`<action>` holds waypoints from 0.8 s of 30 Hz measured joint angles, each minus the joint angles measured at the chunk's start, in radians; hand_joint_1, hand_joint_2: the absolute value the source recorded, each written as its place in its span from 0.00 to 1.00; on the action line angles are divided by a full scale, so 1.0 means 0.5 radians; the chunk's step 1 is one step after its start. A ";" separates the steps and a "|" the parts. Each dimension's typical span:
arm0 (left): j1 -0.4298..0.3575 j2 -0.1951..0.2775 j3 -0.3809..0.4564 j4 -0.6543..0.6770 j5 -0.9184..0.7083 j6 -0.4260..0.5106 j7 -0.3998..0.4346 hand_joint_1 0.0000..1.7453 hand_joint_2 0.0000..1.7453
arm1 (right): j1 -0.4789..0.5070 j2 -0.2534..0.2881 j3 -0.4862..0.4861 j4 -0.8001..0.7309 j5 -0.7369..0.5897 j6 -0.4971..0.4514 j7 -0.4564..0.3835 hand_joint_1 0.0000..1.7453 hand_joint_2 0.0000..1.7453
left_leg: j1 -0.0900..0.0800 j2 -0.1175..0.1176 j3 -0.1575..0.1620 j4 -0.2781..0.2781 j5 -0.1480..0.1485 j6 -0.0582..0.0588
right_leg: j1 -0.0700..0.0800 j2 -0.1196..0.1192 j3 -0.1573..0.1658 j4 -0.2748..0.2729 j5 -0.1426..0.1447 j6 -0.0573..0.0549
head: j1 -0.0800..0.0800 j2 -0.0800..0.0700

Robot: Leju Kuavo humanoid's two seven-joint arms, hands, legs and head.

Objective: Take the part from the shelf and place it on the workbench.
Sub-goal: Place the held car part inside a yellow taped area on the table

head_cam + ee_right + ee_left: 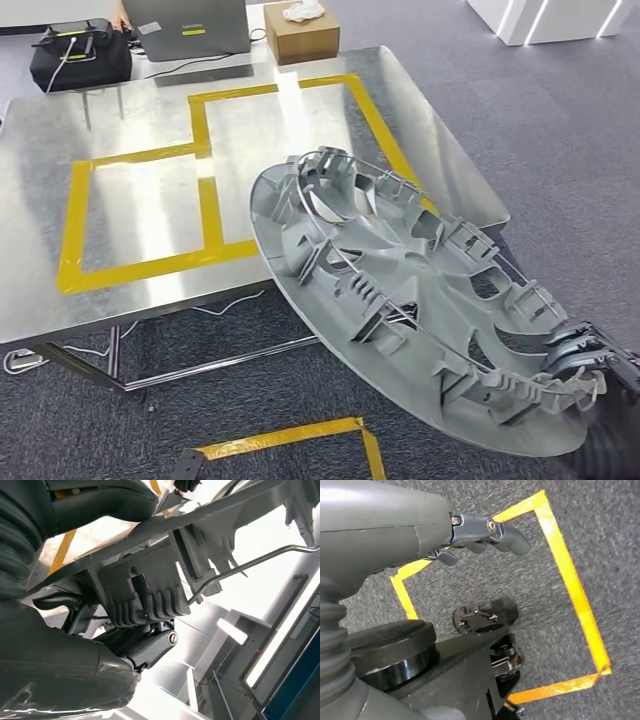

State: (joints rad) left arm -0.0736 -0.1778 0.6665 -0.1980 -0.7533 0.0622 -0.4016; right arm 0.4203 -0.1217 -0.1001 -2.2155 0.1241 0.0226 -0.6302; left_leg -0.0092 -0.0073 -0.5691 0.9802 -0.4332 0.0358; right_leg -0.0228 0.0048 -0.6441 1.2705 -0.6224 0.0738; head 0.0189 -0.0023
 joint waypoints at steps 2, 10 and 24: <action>-0.001 0.000 0.002 0.000 0.004 -0.007 -0.010 0.00 1.00 | 0.000 0.000 0.004 0.005 0.000 0.000 0.000 1.00 1.00 | -0.010 -0.010 0.049 0.000 -0.037 -0.001 | 0.014 0.000 0.047 -0.255 0.228 -0.030 | 0.000 0.000; -0.023 0.007 0.006 0.000 0.018 -0.022 -0.036 0.00 1.00 | 0.000 0.000 0.017 0.014 0.011 -0.012 -0.009 1.00 1.00 | -0.025 -0.019 0.069 -0.003 -0.074 0.014 | 0.032 0.010 0.129 -0.525 0.351 -0.060 | -0.016 0.001; -0.026 0.013 0.012 0.000 0.001 -0.015 -0.027 0.00 1.00 | 0.010 -0.001 0.023 0.017 0.022 -0.026 -0.027 1.00 1.00 | -0.009 -0.013 0.114 -0.073 -0.052 0.030 | 0.027 0.005 0.085 -0.403 0.282 -0.019 | -0.004 0.001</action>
State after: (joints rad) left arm -0.0868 -0.1714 0.6725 -0.1980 -0.7527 0.0546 -0.4151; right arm 0.4250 -0.1220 -0.0888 -2.2070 0.1349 0.0094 -0.6434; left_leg -0.0138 -0.0140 -0.5120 0.9437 -0.4593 0.0509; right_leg -0.0093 0.0075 -0.6015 1.0692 -0.4814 0.0645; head 0.0168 -0.0020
